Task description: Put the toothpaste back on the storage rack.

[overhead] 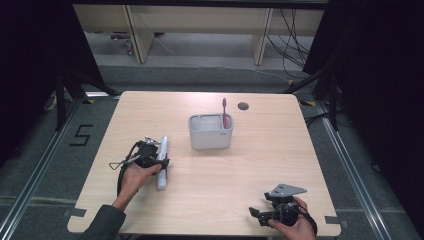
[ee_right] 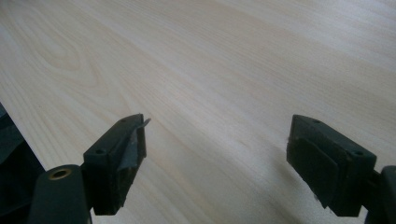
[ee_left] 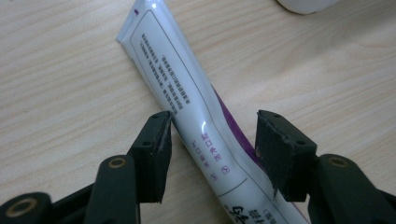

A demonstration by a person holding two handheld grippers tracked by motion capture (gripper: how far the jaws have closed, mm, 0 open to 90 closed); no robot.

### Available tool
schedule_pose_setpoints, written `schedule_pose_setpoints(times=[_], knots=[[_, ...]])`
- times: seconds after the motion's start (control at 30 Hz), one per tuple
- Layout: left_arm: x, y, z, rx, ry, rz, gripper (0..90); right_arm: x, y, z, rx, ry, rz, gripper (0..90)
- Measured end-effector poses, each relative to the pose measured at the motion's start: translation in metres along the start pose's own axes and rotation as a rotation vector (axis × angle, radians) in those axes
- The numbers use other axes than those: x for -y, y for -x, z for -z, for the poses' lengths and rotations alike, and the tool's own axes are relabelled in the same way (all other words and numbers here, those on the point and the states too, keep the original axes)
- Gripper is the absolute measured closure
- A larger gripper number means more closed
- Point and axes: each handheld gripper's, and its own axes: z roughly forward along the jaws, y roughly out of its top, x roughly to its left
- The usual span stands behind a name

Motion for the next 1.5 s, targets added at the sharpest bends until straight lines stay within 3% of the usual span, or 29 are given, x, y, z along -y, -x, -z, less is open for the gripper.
schedule_pose_setpoints(times=[0.07,0.17,0.2,0.43,0.47,0.57,0.7,0.83,0.87,0.9,0.97,1.1,1.33,1.5], knots=[[-0.001,-0.001,0.0,0.0,-0.025,-0.015,46.0,0.0,0.0,0.0,-0.001,-0.003,-0.006,20.9],[-0.002,-0.001,-0.003,-0.001,-0.023,-0.02,45.9,0.0,0.001,0.0,-0.01,0.005,-0.001,21.1],[-0.003,-0.001,-0.002,0.0,-0.052,-0.033,46.6,0.0,0.001,0.0,-0.02,0.004,-0.002,21.4],[-0.002,0.001,-0.001,0.017,-0.073,-0.074,58.1,0.0,0.0,0.0,-0.021,-0.005,-0.028,21.6],[-0.002,0.001,-0.001,0.019,-0.074,-0.075,58.6,0.0,0.001,0.0,-0.026,0.008,-0.008,21.6],[-0.001,0.0,0.0,0.025,-0.084,-0.075,59.1,0.0,0.001,0.0,-0.018,0.003,-0.01,21.7],[-0.001,-0.002,0.004,0.025,-0.122,-0.104,59.7,0.0,0.001,0.0,-0.025,0.003,-0.008,21.9],[-0.001,-0.003,0.007,0.04,-0.126,-0.122,61.4,0.0,0.001,0.0,-0.024,0.003,-0.006,22.1],[-0.002,-0.004,0.009,0.045,-0.133,-0.129,70.2,0.0,0.001,0.0,-0.024,0.003,-0.003,22.1],[-0.003,-0.004,0.011,0.065,-0.128,-0.13,70.2,0.0,0.001,0.0,-0.024,0.003,-0.003,22.1],[-0.008,-0.003,0.01,0.071,-0.182,-0.173,71.7,0.0,0.0,0.0,-0.022,0.011,0.008,22.1],[-0.013,-0.003,0.004,0.085,-0.239,-0.18,70.7,0.0,0.0,0.0,-0.022,0.007,0.005,22.2],[-0.018,0.0,0.0,0.077,-0.282,-0.212,71.2,0.0,0.0,0.0,-0.018,0.004,-0.002,22.4],[-0.024,0.002,-0.002,0.07,-0.33,-0.242,71.1,0.001,-0.001,-0.003,-0.026,0.033,-0.011,22.4]])
